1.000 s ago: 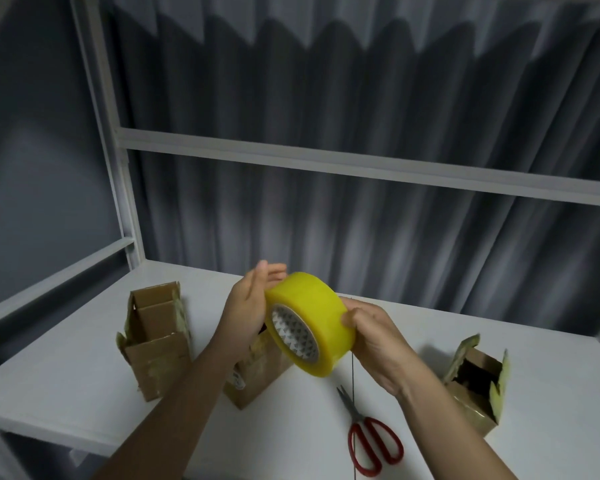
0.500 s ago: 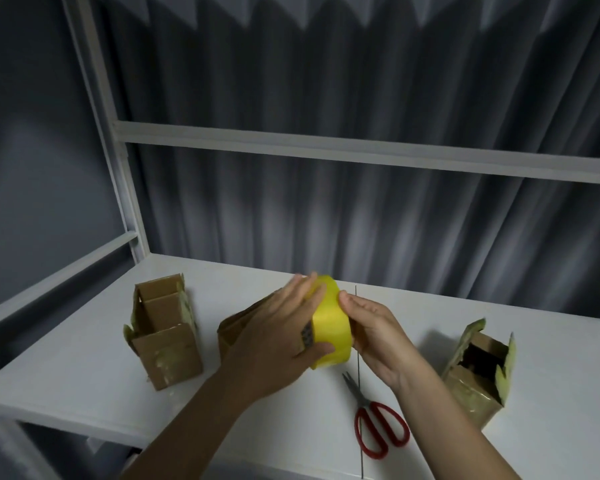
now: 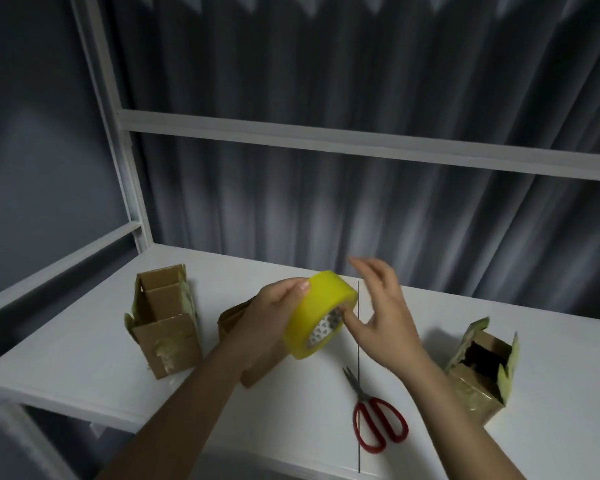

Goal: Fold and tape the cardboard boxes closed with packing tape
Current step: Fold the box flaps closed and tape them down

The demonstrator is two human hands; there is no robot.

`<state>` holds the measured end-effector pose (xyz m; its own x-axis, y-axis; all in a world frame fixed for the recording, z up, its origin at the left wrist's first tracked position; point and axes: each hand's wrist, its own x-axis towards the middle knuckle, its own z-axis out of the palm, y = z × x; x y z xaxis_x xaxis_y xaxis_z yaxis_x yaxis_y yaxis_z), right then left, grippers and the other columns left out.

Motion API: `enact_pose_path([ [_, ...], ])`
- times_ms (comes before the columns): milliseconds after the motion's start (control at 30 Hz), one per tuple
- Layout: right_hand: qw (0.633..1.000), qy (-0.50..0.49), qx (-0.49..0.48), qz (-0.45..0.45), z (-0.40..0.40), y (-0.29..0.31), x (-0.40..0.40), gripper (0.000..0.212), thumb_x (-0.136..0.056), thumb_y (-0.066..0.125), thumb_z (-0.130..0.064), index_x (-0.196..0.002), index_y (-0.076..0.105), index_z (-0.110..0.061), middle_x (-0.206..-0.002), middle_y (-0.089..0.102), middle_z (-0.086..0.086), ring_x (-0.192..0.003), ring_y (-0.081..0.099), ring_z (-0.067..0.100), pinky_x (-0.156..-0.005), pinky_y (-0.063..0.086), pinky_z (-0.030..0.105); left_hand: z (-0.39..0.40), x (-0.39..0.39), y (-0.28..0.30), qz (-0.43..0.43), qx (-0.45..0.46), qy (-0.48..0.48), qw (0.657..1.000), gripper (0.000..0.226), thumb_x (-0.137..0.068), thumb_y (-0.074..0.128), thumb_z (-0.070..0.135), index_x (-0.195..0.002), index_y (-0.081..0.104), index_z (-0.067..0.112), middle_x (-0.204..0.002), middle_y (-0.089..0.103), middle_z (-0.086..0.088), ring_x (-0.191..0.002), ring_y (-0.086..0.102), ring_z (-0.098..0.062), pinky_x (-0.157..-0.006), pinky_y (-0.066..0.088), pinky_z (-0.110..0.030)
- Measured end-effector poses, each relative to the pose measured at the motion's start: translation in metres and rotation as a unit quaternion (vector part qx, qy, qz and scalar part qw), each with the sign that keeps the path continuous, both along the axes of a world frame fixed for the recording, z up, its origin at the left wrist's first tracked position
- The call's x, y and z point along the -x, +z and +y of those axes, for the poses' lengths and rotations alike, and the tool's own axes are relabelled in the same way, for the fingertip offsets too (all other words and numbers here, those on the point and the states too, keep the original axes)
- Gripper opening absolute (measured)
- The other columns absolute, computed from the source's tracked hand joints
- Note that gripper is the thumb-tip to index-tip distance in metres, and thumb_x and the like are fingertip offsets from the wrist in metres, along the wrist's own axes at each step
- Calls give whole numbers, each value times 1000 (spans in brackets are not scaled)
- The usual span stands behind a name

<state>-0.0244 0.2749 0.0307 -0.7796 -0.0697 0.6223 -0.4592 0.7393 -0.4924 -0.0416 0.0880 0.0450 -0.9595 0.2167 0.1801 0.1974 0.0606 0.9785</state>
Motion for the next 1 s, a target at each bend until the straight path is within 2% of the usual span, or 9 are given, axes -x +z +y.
enact_pose_path([
  [67,992,13,-123,-7,1,5,4,60,-86,56,-23,-143,39,-35,-146,42,-2,-128,47,19,-95,46,32,-1,1,-1,-42,-11,-30,999,11,-96,52,22,-95,63,25,-92,67,12,-83,62,0,-68,49,-9],
  [167,989,-11,-134,54,-1,4,4,49,-86,47,-32,-136,47,-32,-128,61,-1,-100,66,25,-74,54,35,0,-2,6,-101,-40,-62,992,28,-80,54,20,-105,65,18,-113,66,-13,-102,63,-26,-93,50,-38],
  [200,991,-18,-120,62,-3,1,3,48,-86,48,-33,-134,50,-29,-124,64,0,-95,66,25,-73,53,31,-1,-3,8,-102,-28,-55,993,28,-82,52,17,-107,65,16,-115,65,-15,-104,62,-30,-95,49,-40],
  [267,998,-24,-62,16,-6,-4,3,47,-86,56,-24,-133,54,-26,-120,66,1,-91,63,19,-74,45,22,-4,-2,9,-100,-19,-51,994,22,-93,45,9,-104,62,16,-107,66,-11,-95,64,-24,-83,53,-30],
  [367,997,-20,57,-49,-5,-11,9,48,-86,64,-11,-129,57,-30,-106,70,0,-76,54,8,-72,41,17,-9,-1,5,-79,-15,-66,995,24,-83,49,23,-99,66,27,-92,73,1,-87,69,-14,-70,53,-25],
  [533,969,16,221,-108,-4,-21,16,38,-86,64,-9,-116,64,-31,-98,70,-11,-88,65,2,-77,53,23,-14,2,-1,-82,-28,-74,994,46,-70,55,35,-112,67,20,-109,70,-11,-106,64,-30,-97,47,-51],
  [700,914,42,367,-168,-7,-26,21,19,-88,66,-17,-106,68,-21,-97,71,4,-93,69,24,-77,59,45,-13,4,-1,-84,-56,-75,992,39,-72,54,32,-106,71,22,-108,70,-11,-106,64,-30,-97,46,-50],
  [867,934,41,313,-165,-6,-25,22,18,-90,64,-21,-108,65,-22,-94,71,-1,-89,70,17,-77,58,45,-6,5,1,-121,-122,-89,981,37,-69,46,16,-98,67,7,-94,71,-16,-87,68,-28,-70,55,-34],
  [1000,949,30,285,-132,-4,-22,21,19,-90,63,-16,-109,63,-22,-88,71,-6,-83,69,13,-75,58,42,-3,7,3,-151,-152,-74,974,35,-73,50,19,-101,66,6,-103,67,-23,-92,65,-35,-84,51,-45],
])
